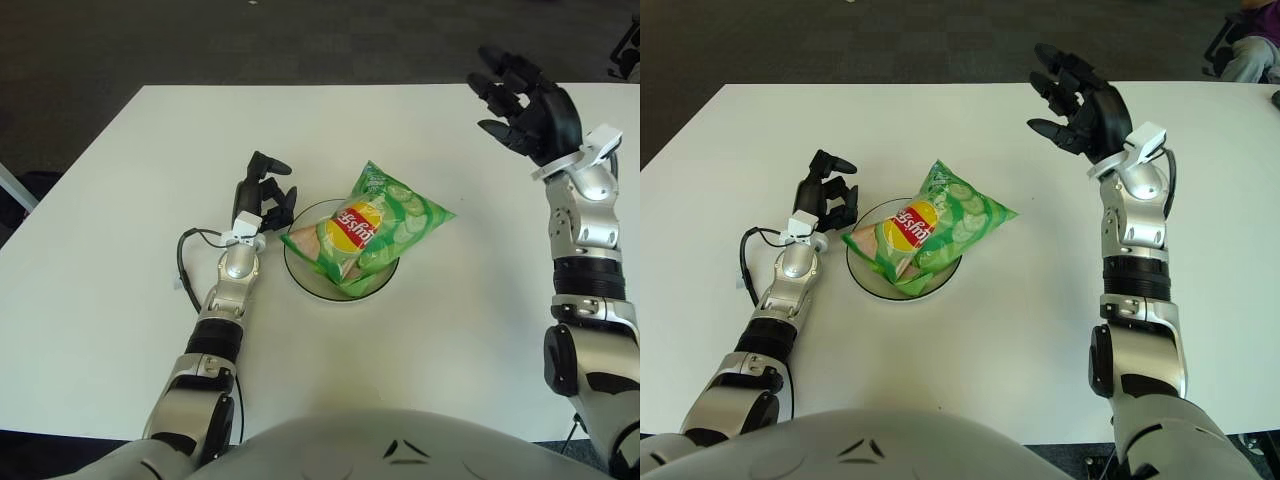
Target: Put the snack into the plate.
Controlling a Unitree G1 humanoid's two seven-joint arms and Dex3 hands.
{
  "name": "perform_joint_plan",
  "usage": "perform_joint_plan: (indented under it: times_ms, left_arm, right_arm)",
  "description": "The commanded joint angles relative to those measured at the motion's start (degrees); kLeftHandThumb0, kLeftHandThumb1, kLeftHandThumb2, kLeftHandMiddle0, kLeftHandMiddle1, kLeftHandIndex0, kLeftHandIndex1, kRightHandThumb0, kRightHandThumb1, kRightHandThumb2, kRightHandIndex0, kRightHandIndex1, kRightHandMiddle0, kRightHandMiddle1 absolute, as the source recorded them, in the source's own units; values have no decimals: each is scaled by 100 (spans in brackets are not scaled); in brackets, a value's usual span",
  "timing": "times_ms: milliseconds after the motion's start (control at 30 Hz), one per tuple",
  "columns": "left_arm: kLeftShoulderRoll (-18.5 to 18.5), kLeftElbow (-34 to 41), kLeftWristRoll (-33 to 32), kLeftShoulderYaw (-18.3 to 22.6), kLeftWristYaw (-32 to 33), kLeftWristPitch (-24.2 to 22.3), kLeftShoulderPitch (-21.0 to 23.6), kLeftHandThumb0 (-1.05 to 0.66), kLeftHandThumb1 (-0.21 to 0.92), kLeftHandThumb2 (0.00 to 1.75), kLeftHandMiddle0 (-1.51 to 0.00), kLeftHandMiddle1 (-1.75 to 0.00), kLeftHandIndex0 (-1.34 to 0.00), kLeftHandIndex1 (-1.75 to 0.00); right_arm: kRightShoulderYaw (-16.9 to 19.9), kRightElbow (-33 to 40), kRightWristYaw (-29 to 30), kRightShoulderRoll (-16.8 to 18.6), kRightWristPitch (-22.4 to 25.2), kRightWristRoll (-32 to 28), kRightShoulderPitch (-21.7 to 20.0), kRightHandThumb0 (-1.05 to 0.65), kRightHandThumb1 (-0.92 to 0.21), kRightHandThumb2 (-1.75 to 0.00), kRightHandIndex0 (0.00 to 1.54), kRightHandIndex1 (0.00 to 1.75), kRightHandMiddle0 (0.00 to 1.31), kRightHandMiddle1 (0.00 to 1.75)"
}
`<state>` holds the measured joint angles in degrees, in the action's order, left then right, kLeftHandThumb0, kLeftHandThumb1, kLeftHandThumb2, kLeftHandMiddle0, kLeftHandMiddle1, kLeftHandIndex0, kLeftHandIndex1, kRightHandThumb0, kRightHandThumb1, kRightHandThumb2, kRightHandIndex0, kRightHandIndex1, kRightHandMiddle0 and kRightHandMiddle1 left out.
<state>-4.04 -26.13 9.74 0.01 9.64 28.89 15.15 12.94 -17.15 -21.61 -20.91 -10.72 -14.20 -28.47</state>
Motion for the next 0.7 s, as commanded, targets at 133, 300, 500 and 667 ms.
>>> perform_joint_plan:
  times_ms: [133, 300, 500, 667]
  left_arm:
    - [-14, -175, -12, 28, 30, 83, -86, -39, 65, 88, -93, -175, -37, -175]
    - [-28, -184, -30, 40, 21, 91, -83, -39, 65, 88, -93, -175, -37, -175]
    - [-47, -173, -56, 53, 1, 79, -81, -39, 65, 88, -93, -175, -37, -175]
    - [-50, -171, -79, 59, -18, 57, -80, -39, 65, 88, -93, -175, -37, -175]
  right_arm:
    - [367, -309, 381, 462, -242, -282, 218, -36, -92, -22, 96, 16, 52, 110]
    - [515, -448, 277, 887, -412, -662, 462, -8, -92, -15, 78, 92, 47, 134]
    - [536, -395, 216, 1216, -381, -900, 785, -2, -92, -13, 75, 105, 45, 137]
    - [490, -421, 318, 1380, -596, -705, 991, -1, -92, -13, 74, 112, 45, 133]
